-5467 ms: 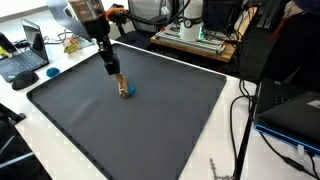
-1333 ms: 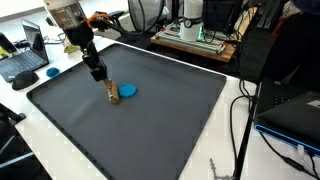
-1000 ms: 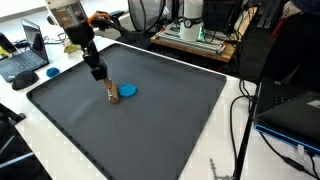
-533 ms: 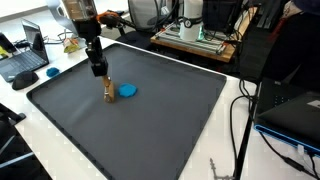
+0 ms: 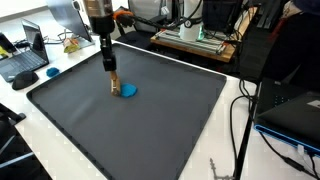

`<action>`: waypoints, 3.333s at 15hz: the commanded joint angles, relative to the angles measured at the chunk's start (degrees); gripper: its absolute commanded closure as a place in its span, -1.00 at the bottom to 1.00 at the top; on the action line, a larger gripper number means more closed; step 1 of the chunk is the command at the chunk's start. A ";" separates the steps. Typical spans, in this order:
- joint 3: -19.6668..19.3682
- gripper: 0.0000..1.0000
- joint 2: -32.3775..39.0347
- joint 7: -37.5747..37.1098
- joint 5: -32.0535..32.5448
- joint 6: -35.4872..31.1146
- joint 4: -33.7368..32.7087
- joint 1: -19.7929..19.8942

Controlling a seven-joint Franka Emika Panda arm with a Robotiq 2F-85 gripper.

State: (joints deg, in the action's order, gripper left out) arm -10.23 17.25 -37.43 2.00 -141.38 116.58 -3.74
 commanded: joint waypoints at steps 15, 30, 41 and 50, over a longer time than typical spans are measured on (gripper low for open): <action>3.92 0.57 -1.15 1.99 -0.63 3.95 0.99 0.85; 4.75 0.57 5.84 11.65 -9.67 8.55 -6.10 4.67; 4.17 0.57 7.18 10.58 -9.33 7.74 -8.34 4.76; 3.92 0.57 8.00 9.61 -9.08 6.44 -9.40 4.59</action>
State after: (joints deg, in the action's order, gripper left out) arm -6.57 21.15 -27.45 -5.82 -131.10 109.22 0.58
